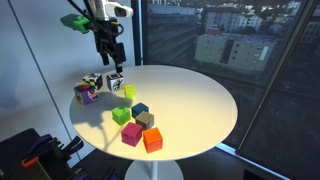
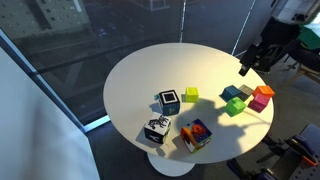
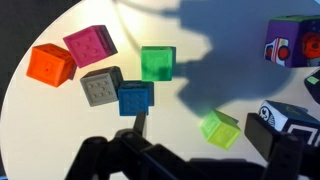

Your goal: Put the lime green building block on top of the green building block

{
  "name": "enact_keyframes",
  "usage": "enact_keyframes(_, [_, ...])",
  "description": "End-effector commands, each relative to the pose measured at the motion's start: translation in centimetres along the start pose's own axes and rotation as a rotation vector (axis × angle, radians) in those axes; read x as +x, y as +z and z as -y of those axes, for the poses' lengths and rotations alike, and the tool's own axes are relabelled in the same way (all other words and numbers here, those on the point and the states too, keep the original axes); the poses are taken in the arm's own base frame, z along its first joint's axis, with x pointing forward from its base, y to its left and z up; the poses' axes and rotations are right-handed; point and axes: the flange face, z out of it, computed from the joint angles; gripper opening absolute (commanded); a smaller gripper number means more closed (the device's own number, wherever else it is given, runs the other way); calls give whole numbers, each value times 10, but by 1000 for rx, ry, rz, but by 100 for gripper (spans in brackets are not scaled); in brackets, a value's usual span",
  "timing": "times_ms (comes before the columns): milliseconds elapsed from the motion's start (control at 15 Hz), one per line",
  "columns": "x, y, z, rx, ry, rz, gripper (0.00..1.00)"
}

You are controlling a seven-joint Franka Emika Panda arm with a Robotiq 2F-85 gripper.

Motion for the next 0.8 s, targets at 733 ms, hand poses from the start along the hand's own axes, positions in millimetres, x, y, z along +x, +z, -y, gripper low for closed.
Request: enact_keyframes(733, [55,37,22,-10,25,24,100])
